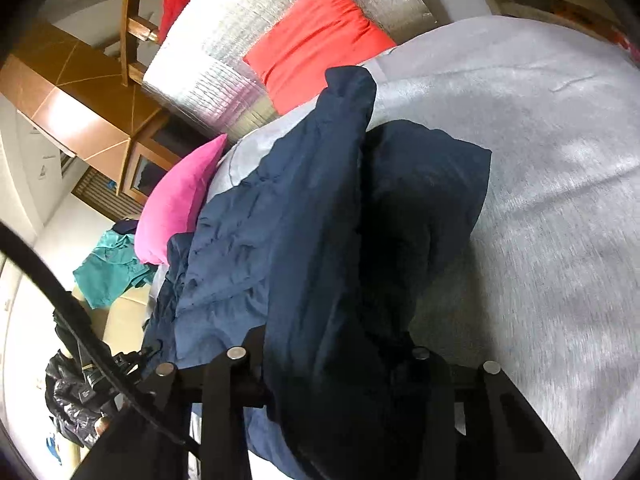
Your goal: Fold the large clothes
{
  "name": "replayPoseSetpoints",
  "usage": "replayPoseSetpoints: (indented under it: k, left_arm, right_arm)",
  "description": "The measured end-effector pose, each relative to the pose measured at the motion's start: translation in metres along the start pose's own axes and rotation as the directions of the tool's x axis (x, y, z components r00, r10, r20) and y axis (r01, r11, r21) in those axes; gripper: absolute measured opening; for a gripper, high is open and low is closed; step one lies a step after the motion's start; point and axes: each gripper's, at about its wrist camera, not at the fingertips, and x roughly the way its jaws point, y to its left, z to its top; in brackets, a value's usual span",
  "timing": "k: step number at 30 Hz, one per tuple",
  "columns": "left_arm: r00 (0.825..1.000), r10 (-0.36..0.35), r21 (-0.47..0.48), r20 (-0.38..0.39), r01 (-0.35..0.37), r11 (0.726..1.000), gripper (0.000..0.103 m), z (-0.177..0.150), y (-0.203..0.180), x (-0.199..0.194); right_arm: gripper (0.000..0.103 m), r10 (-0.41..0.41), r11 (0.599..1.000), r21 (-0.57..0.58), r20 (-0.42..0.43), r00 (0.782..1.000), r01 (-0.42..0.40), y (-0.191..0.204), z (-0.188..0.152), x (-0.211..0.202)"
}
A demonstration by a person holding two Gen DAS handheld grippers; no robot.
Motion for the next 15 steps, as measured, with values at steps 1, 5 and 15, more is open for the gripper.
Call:
replayPoseSetpoints:
  k: [1,5,15]
  left_arm:
    - [1.000,-0.002,-0.001,0.001,0.002,1.000,0.029,-0.002,-0.002,-0.004]
    - [1.000,0.004,0.004,-0.013,-0.003,1.000,0.028,-0.016,0.005,-0.021]
    - [1.000,0.031,-0.025,0.004,-0.031,0.999,0.027,-0.055,0.026,-0.059]
  right_arm:
    - [0.042,0.001,1.000,0.001,0.001,1.000,-0.001,0.001,-0.003,-0.004]
    - [0.042,0.017,1.000,0.000,0.009,1.000,-0.017,0.003,-0.015,-0.020]
    - [0.042,0.063,0.996,0.059,-0.028,0.998,-0.061,0.006,-0.045,-0.029]
